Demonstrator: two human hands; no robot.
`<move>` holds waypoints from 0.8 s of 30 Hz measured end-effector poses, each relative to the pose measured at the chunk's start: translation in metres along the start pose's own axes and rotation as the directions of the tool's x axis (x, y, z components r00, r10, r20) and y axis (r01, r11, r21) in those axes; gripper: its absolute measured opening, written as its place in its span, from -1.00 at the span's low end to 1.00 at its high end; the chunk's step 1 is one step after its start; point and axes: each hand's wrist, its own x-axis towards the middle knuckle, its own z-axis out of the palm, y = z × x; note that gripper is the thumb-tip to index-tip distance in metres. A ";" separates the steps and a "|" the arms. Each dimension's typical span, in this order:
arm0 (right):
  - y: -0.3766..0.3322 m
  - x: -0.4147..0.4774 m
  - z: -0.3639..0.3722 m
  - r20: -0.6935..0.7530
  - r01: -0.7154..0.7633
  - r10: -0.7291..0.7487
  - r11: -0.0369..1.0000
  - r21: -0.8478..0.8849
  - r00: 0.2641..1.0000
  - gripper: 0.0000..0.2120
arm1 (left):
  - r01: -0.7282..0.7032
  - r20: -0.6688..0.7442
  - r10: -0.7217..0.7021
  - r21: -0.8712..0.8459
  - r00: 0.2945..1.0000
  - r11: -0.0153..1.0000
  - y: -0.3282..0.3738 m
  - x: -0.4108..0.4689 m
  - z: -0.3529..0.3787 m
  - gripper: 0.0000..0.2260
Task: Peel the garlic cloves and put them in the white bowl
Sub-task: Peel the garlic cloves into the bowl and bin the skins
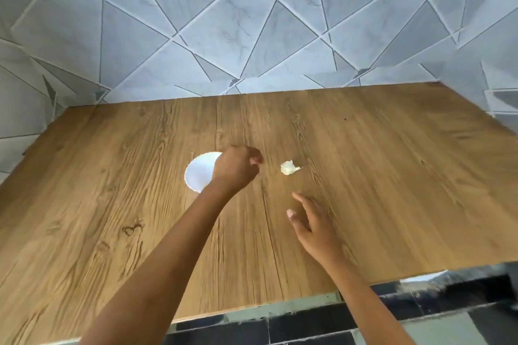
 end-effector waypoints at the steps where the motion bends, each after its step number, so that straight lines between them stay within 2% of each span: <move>1: 0.001 0.002 -0.004 -0.012 -0.014 0.015 0.999 0.041 1.000 -0.56 | -0.067 0.025 0.068 -0.042 0.997 0.997 0.012 0.003 0.010 -0.74; 3: 0.005 0.007 -0.010 -0.031 -0.034 0.038 0.993 0.109 0.999 -0.56 | -0.154 0.083 0.159 -0.060 0.984 0.986 0.024 0.013 0.032 -0.64; 7: 0.020 0.017 -0.025 -0.051 -0.077 0.090 0.973 0.220 0.995 -0.58 | -0.186 0.165 0.185 -0.008 0.969 0.982 0.035 0.030 0.058 -0.58; 10: 0.030 0.028 -0.032 -0.039 -0.087 0.104 0.947 0.310 0.994 -0.61 | -0.127 0.182 0.128 -0.015 0.975 0.992 0.039 0.037 0.067 -0.62; 13: 0.035 0.044 -0.037 -0.017 -0.119 0.140 0.897 0.425 0.990 -0.63 | -0.013 0.130 0.025 -0.092 0.991 0.996 0.039 0.039 0.070 -0.65; 16: 0.029 0.062 -0.041 0.100 -0.220 0.200 0.770 0.599 0.975 -0.65 | 0.027 0.016 -0.023 -0.260 1.000 0.965 0.042 0.029 0.072 -0.69; 19: 0.023 0.077 -0.041 0.300 -0.349 0.179 0.525 0.776 0.937 -0.76 | -0.003 -0.038 -0.011 -0.347 0.999 0.938 0.050 0.013 0.075 -0.72; 22: 0.024 0.085 -0.039 0.330 -0.370 0.168 0.436 0.820 0.929 -0.79 | 0.041 -0.004 -0.048 -0.442 0.999 0.896 0.054 0.002 0.068 -0.76; 24: 0.027 0.088 -0.037 0.325 -0.361 0.158 0.416 0.834 0.932 -0.68 | 0.123 0.074 -0.099 -0.546 0.992 0.829 0.054 -0.002 0.058 -0.81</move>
